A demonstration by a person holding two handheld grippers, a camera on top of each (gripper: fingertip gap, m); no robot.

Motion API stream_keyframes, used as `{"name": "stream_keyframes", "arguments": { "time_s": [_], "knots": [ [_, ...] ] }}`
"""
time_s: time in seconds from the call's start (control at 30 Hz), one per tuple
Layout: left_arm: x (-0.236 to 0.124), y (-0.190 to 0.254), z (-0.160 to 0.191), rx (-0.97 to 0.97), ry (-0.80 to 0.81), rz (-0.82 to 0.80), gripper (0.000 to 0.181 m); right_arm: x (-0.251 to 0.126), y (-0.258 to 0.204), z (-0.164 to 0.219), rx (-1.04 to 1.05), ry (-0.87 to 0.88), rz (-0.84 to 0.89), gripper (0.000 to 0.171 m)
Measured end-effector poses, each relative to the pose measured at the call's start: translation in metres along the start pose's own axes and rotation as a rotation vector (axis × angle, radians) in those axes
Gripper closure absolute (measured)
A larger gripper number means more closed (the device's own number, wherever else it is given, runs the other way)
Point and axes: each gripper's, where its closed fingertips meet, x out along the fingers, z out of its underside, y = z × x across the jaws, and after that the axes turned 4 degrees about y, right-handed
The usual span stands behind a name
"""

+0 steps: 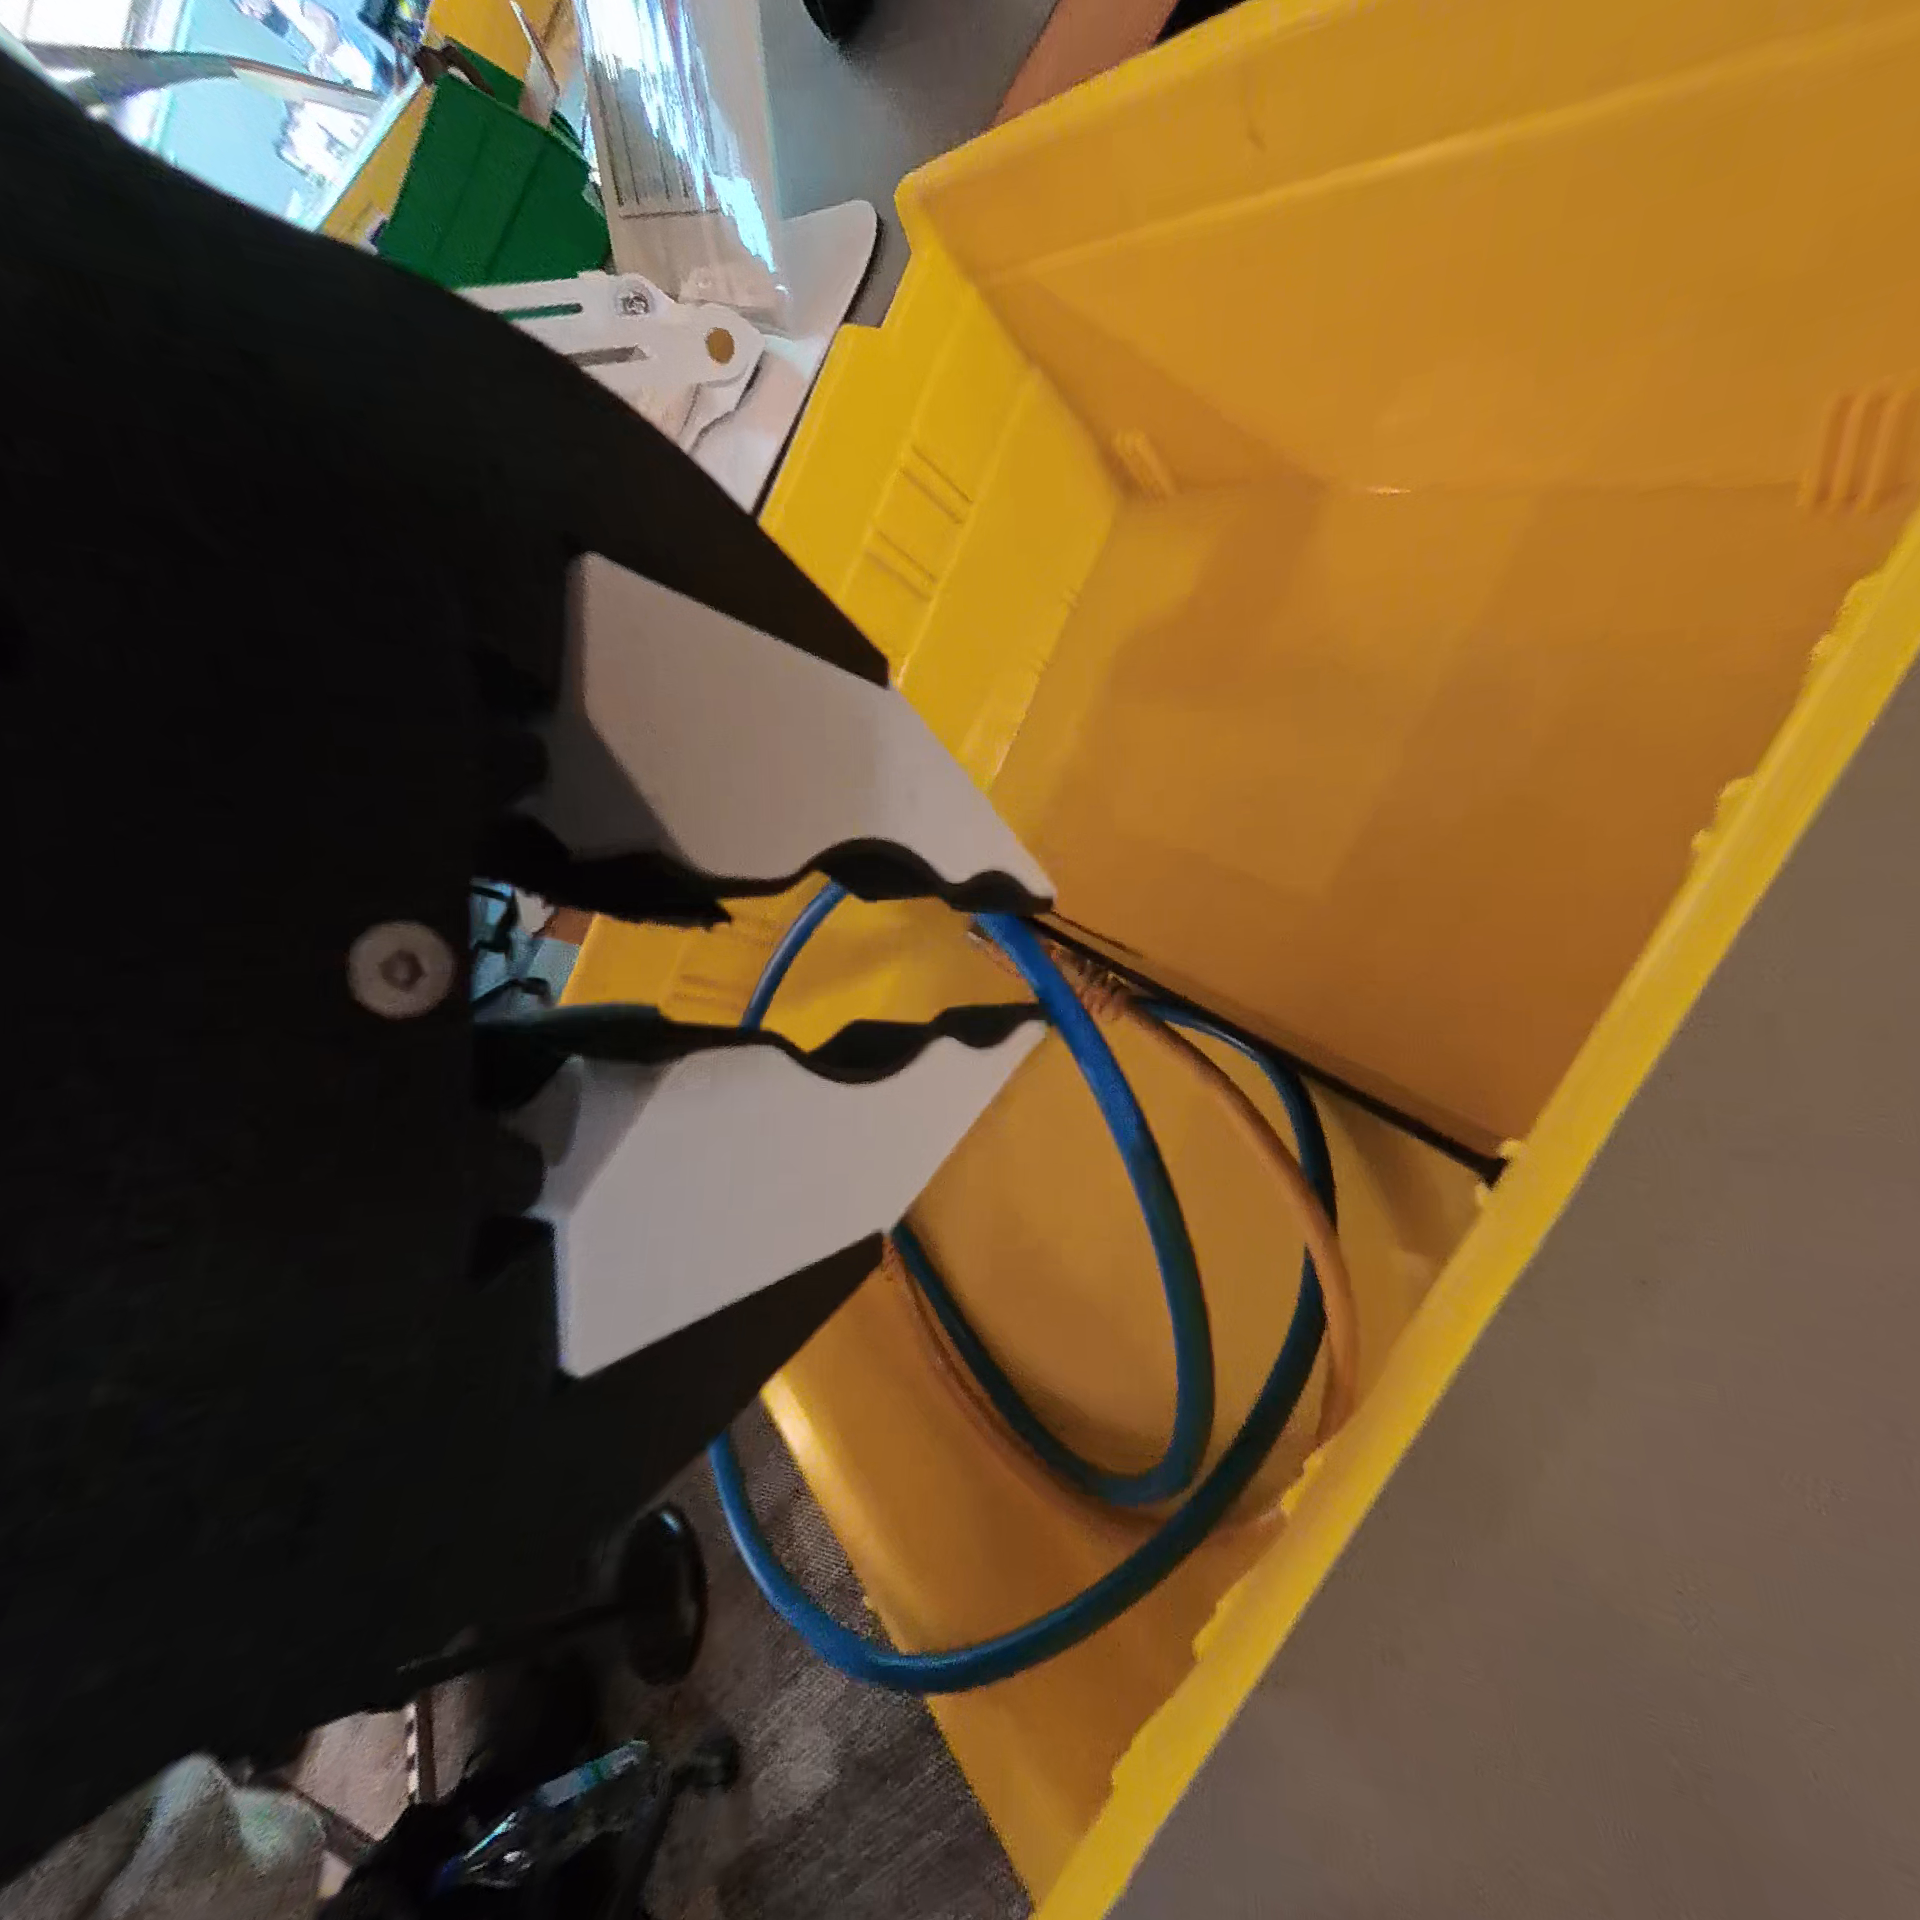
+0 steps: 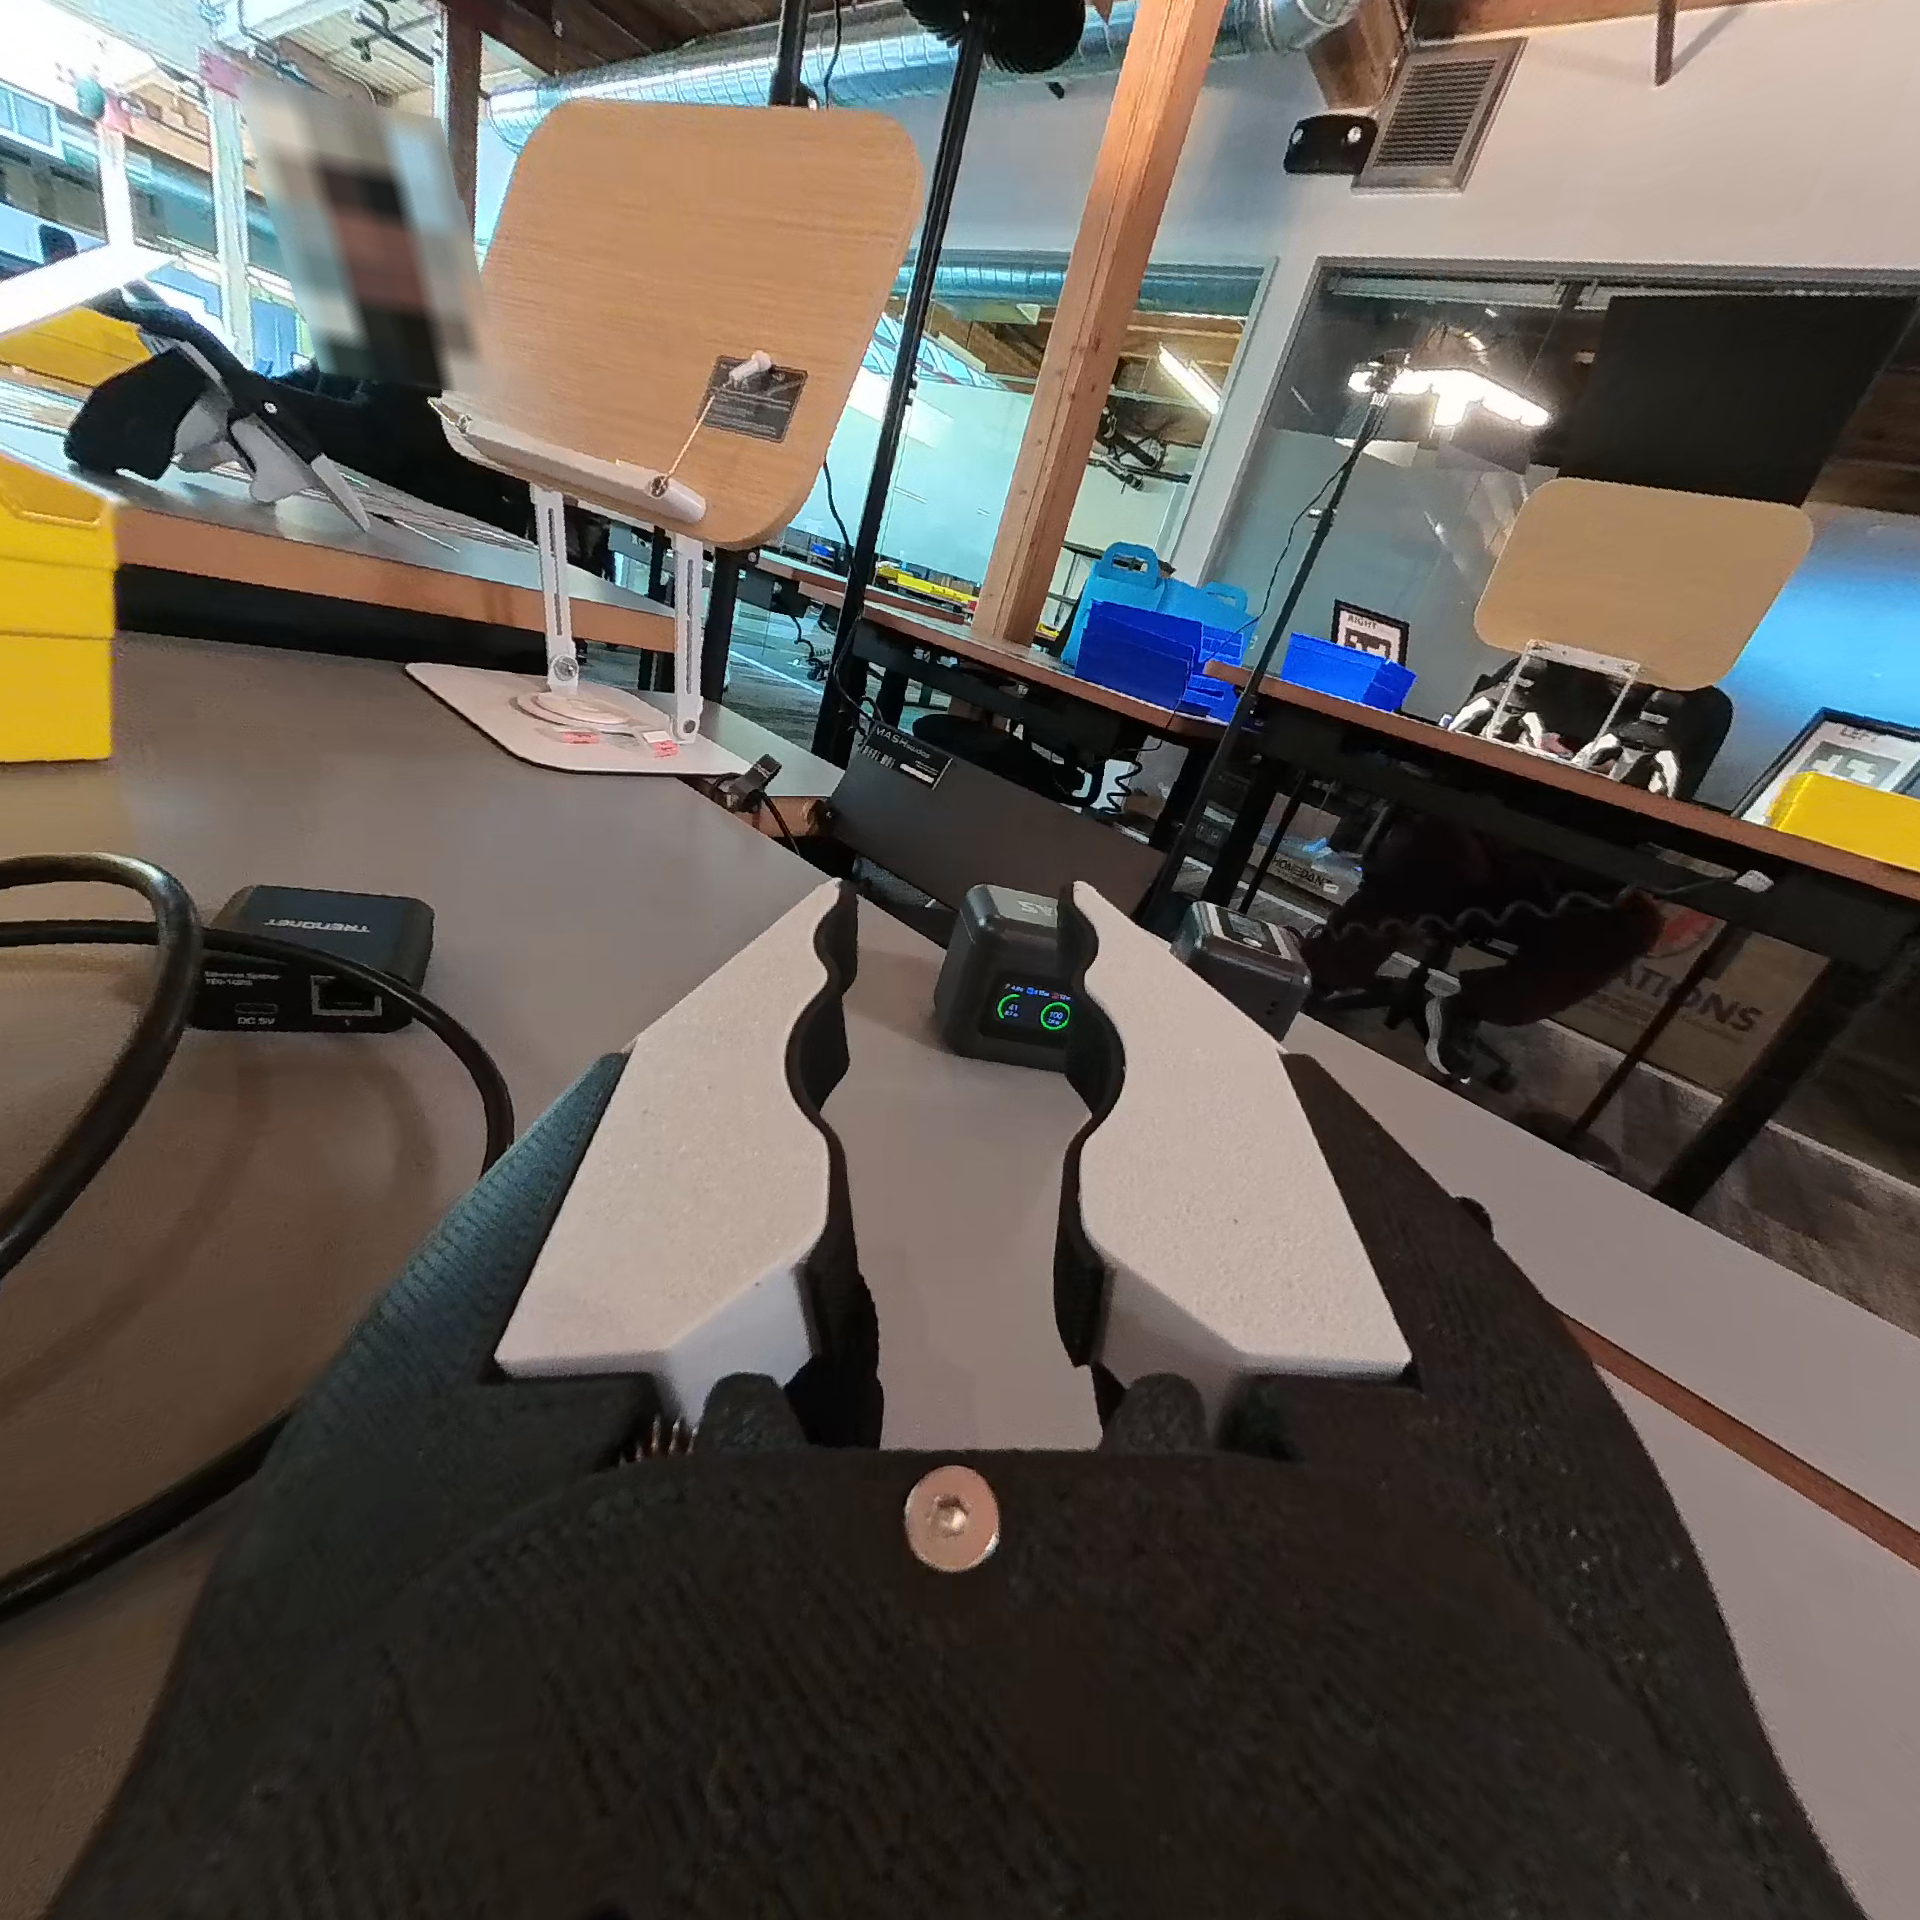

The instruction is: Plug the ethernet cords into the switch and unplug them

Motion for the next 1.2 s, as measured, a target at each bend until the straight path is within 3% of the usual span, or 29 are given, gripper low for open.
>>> {"name": "stream_keyframes", "arguments": {
  "time_s": [0.17,0.37,0.6,0.9,1.0,1.1,1.2],
  "knots": [
    [-0.022,0.006,0.019,-0.05,-0.084,-0.026,0.173,0.0,0.001,0.0,0.01,0.0,0.003,0.134],
    [-0.071,-0.008,0.038,-0.089,-0.11,-0.225,0.177,0.002,0.0,0.0,0.003,-0.003,0.0,0.134],
    [-0.184,-0.028,0.072,-0.166,-0.376,-0.634,0.178,0.002,0.001,0.0,0.01,0.001,0.005,0.134],
    [-0.341,-0.05,0.022,-0.113,-0.309,-1.023,0.178,0.004,0.0,0.0,0.009,0.001,0.005,0.134],
    [-0.39,-0.059,-0.009,-0.077,-0.218,-1.15,0.178,0.004,0.001,0.0,0.013,0.0,0.006,0.134],
    [-0.403,-0.062,-0.065,0.014,-0.026,-1.156,0.178,0.004,0.001,0.0,0.016,0.001,0.01,0.134],
    [-0.369,-0.055,-0.131,0.143,0.167,-1.017,0.178,0.004,0.004,0.0,0.021,0.0,0.018,0.134]
  ]
}}
